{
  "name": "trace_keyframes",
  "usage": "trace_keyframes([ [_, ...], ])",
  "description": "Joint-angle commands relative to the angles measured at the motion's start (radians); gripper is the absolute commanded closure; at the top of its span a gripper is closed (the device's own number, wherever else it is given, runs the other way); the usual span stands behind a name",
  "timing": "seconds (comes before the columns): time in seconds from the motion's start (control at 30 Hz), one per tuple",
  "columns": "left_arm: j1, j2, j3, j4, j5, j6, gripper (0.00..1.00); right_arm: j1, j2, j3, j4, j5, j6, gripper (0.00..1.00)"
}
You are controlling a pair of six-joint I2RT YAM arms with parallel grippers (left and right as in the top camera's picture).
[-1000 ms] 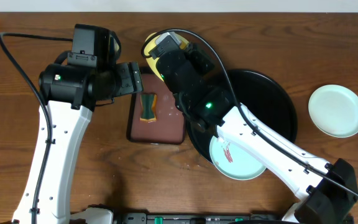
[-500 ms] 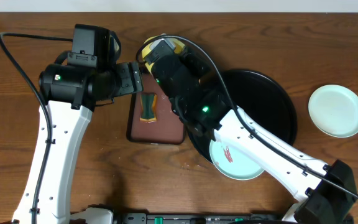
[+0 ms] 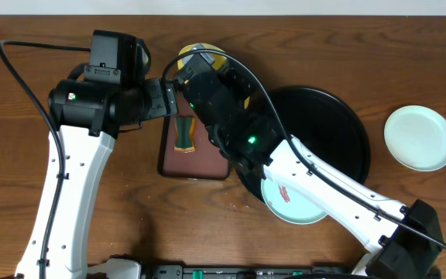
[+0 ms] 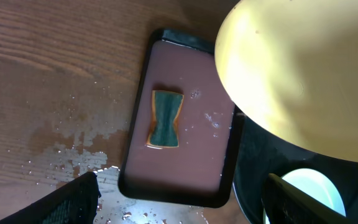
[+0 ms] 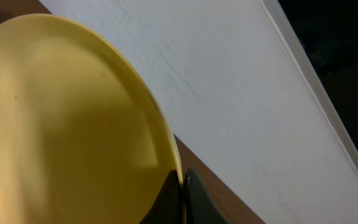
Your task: Clean dirty plates on tray and stack at the side
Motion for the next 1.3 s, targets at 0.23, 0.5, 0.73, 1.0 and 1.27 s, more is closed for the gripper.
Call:
trace_keyframes([
  [0.23, 0.008, -0.007, 0.009, 0.000, -0.017, 0.003, 0.16, -0.003, 0.004, 0.016, -0.022, 0.025, 0.102, 0.99],
  [0.5, 0.008, -0.007, 0.009, 0.000, -0.017, 0.003, 0.16, -0.069, 0.003, 0.017, -0.212, -0.217, 0.369, 0.99],
  [0.73, 0.008, -0.007, 0.009, 0.000, -0.017, 0.002, 0.15, -0.074, 0.004, 0.017, -0.135, -0.043, 0.100, 0.99],
  [1.0, 0.008, -0.007, 0.009, 0.000, -0.017, 0.002, 0.16, -0.050, 0.005, 0.016, -0.058, 0.042, -0.015, 0.99],
  [1.27, 0.008, -0.007, 0.009, 0.000, -0.017, 0.002, 0.15, -0.018, 0.005, 0.017, 0.009, 0.085, -0.095, 0.99],
])
